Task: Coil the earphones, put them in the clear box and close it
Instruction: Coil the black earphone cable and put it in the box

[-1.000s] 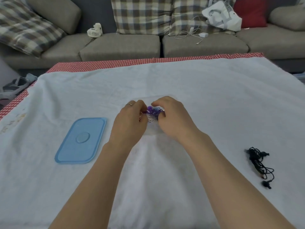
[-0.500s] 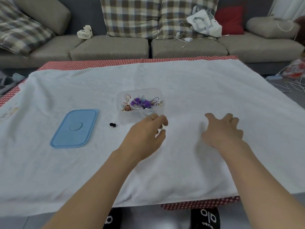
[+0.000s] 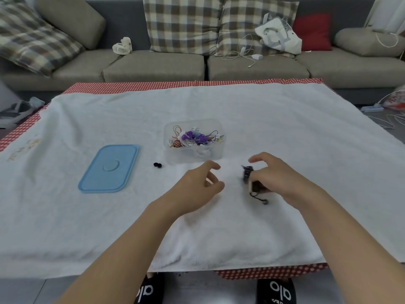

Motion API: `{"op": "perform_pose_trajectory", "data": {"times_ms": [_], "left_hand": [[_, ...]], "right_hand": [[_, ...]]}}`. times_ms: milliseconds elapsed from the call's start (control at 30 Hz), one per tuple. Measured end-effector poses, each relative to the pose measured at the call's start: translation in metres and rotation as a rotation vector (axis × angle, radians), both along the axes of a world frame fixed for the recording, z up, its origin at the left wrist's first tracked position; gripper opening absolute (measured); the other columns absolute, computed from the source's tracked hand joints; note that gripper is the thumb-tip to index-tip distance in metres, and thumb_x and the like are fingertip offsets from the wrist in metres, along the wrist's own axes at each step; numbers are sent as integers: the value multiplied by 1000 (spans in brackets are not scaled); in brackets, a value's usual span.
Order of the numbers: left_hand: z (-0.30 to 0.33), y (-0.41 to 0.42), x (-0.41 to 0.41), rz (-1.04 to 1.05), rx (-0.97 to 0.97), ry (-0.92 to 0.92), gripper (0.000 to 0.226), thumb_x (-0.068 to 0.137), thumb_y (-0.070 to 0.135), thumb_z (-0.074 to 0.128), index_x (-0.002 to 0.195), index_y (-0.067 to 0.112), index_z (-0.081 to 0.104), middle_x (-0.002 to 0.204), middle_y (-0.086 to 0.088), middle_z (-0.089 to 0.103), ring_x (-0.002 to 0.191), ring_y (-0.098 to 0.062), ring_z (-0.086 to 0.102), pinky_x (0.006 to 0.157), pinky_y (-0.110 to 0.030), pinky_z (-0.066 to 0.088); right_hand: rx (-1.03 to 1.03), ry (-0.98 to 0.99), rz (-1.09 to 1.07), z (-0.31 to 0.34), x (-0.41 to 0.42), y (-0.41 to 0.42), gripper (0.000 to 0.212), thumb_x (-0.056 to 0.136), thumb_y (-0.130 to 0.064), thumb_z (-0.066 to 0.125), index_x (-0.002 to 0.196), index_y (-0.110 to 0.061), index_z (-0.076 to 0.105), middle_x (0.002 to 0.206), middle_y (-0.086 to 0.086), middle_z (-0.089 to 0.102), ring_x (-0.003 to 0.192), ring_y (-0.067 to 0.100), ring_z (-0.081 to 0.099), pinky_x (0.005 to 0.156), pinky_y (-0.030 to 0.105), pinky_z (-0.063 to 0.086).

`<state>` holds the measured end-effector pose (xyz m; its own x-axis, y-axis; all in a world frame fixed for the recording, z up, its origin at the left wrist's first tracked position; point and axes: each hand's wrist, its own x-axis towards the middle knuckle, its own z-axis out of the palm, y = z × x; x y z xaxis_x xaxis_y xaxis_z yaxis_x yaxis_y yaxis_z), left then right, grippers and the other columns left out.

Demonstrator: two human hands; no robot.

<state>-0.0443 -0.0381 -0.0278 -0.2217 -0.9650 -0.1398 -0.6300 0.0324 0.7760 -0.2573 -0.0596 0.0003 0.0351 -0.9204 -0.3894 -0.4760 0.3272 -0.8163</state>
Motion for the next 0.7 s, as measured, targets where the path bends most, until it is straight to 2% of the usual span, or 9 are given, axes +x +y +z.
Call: {"op": "perform_pose_trajectory", "data": {"times_ms": [67,133,200,267,400,533,700], "left_hand": [[2,-2,3,47,36,97,39,98,37,60,135,35,48,113,13,67,91,-2,70,69,-20,52],[4,-5,7,102,36,184,31,98,31,60,128,32,55,107,9,72,89,-5,73,81,-31,60],[5,-9,12,146,12,243,17,98,21,60,113,26,64,97,1,75,87,-17,75,89,-43,61],[6,-10,17,170,-8,250,11,97,16,60,104,21,67,93,-4,75,85,-23,75,88,-45,61],[10,-10,27,192,-11,249,9,97,13,60,102,14,68,96,-7,74,84,-20,74,82,-35,62],[11,-8,37,207,-4,278,9,97,14,62,101,14,69,95,-4,75,80,-12,72,79,-28,61],[11,-7,46,216,28,278,13,98,10,58,102,13,70,97,-6,75,72,-4,71,73,-18,60]], "right_hand": [[84,-257,23,5,16,-1,48,87,1,56,129,-21,53,102,21,73,79,27,70,81,37,60],[152,-421,60,8,30,-1,43,88,5,51,126,-13,58,106,22,74,86,30,73,79,37,60],[183,-470,138,7,42,-2,42,87,9,44,122,-5,63,112,25,72,94,31,74,79,39,57],[209,-499,178,4,51,-3,42,84,11,42,119,3,64,113,26,71,96,31,73,76,37,56],[234,-575,166,2,60,-6,29,87,4,49,110,9,65,96,20,68,79,25,64,78,37,56],[232,-625,149,1,69,-9,18,90,-3,55,103,-1,68,92,16,63,73,23,60,80,38,50],[181,-546,100,-5,81,-13,19,95,-6,57,107,5,68,89,15,66,69,22,60,64,31,53]]}}
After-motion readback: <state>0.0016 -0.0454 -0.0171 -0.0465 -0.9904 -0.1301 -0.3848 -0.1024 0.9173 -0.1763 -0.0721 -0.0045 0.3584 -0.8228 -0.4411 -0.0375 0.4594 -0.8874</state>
